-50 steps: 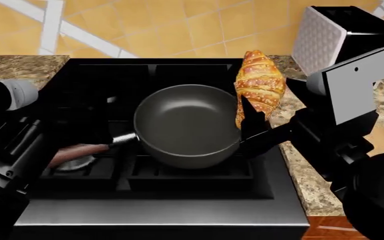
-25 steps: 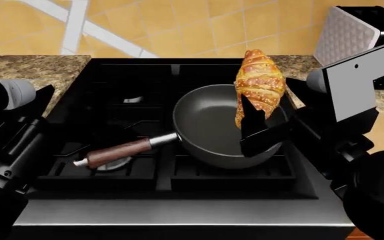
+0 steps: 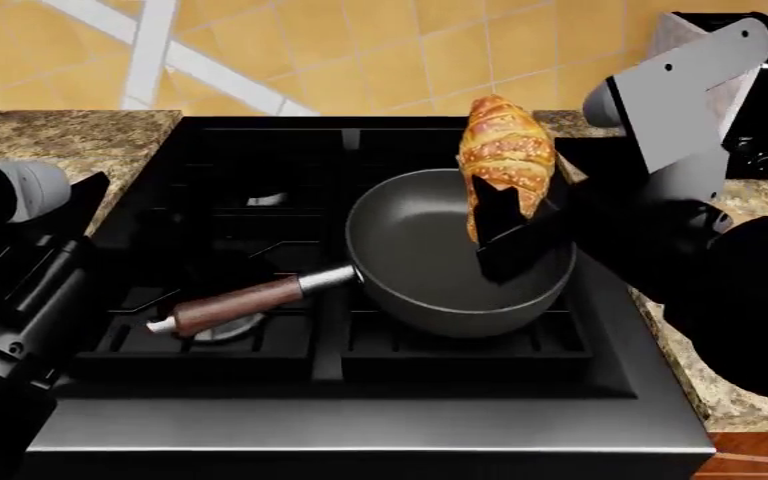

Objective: Pick the croissant and place it on the pan. Then turn on the stove to warm the croissant.

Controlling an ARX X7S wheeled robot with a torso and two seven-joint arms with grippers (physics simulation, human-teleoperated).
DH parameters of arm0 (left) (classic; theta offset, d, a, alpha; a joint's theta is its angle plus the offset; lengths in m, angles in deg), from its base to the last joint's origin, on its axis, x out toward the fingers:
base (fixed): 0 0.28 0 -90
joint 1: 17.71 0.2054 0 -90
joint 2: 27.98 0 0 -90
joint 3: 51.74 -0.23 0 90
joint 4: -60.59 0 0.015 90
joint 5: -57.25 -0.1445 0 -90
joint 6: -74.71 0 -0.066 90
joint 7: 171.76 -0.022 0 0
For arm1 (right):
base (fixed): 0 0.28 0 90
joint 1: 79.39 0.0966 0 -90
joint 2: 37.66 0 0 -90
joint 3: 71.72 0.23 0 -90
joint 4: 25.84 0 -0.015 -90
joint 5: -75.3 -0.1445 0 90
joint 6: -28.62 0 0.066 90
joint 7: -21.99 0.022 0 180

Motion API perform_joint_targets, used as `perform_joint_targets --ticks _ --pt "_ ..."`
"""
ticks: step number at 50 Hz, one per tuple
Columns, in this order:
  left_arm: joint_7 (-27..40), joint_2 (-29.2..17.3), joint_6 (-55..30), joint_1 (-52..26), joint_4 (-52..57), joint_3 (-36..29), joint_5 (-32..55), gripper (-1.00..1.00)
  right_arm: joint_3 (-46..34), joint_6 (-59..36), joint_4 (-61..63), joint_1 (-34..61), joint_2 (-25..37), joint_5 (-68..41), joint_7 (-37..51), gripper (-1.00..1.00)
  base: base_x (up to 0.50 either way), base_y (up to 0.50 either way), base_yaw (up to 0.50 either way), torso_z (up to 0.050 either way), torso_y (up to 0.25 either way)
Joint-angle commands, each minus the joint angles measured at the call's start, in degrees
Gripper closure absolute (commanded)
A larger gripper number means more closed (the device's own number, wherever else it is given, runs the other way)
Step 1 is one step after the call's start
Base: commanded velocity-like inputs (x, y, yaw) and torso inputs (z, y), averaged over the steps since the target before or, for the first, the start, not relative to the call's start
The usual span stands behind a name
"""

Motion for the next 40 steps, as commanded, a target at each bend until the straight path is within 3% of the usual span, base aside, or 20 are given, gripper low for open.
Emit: perform_joint_targets --ticks 1,40 --pt "-0.38 -0.18 0.39 -0.03 -0.29 -0.13 -0.28 -1.0 -1.83 -5.12 -6.18 5.6 -2.77 2.4 -5.63 1.0 0.0 0.0 0.0 0.0 0.0" --pt "-1.18 -0.96 1.41 -0.31 -0.97 -1.02 -2.41 -1.0 -12.91 -10.98 -25.15 15.64 -11.41 17.46 -29.93 1.0 0.0 0.0 0.0 0.0 0.0"
